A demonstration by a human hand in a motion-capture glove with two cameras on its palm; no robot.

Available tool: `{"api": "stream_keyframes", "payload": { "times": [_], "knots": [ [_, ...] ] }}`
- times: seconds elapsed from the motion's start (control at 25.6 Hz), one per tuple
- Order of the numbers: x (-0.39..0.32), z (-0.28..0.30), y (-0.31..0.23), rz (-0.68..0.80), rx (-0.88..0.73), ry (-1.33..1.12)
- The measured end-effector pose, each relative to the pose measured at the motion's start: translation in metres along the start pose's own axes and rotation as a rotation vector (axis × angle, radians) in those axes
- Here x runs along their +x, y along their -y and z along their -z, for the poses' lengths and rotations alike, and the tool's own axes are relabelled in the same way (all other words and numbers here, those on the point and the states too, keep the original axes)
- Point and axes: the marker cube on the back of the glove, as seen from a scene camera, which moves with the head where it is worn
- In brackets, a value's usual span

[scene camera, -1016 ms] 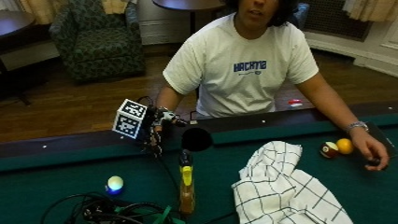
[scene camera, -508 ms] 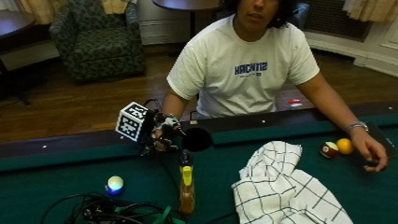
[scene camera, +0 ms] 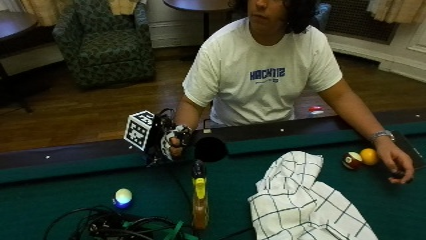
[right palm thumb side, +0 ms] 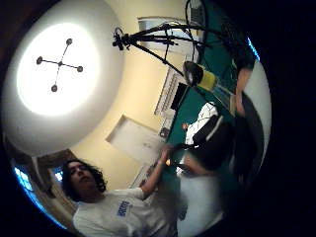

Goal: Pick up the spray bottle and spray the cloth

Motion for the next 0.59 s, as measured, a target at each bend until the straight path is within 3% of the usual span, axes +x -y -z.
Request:
{"api": "stream_keyframes", "payload": {
  "times": [0.59],
  "knots": [
    [0.011, 0.007, -0.012, 0.098, 0.072, -0.108]
  ]
}}
